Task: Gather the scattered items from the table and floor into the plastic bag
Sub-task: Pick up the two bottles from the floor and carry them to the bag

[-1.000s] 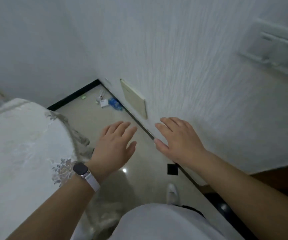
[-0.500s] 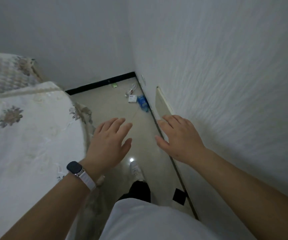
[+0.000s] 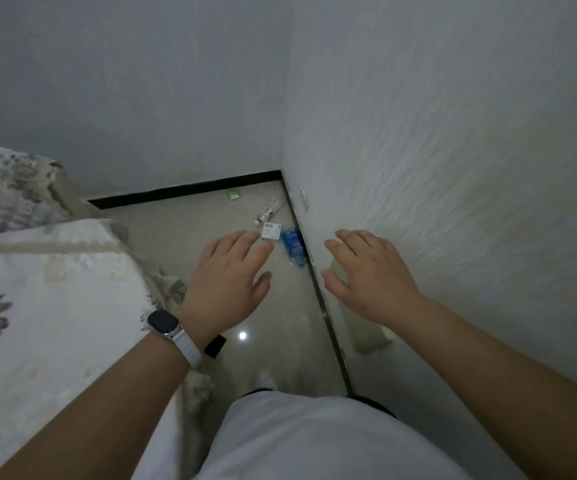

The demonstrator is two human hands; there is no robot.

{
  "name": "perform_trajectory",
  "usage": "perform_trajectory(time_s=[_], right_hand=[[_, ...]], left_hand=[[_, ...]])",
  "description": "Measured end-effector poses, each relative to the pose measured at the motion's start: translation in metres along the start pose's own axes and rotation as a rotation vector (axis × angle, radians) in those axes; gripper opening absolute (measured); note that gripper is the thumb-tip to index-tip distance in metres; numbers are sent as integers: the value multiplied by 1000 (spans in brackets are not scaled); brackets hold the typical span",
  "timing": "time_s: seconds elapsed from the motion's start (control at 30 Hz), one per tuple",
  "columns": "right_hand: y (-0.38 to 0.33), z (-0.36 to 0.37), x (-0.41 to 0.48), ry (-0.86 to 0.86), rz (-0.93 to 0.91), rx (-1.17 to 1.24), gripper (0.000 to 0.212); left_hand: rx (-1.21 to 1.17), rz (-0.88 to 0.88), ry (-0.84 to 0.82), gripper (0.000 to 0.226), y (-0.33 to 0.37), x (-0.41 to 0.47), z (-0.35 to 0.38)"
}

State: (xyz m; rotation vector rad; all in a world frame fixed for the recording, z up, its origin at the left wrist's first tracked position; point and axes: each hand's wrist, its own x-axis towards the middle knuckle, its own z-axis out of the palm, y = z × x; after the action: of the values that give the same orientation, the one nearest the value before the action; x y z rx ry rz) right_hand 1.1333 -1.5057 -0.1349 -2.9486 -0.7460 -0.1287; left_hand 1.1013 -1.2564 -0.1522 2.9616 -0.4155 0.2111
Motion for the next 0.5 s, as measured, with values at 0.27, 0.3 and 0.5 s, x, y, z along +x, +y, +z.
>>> perform_trajectory(time_s=[0.27,0.3,0.5], right_hand=[[18,35,123,-33,-35,41,52],[22,43,142,-45,-36,53,52],[49,91,280,-83,-57,164,50]], left_hand=[[-20,-78,-42,48,-64,80,21],[-21,-91,-54,48,-73,92,25],[27,-175,-127,47,-135,181,47]])
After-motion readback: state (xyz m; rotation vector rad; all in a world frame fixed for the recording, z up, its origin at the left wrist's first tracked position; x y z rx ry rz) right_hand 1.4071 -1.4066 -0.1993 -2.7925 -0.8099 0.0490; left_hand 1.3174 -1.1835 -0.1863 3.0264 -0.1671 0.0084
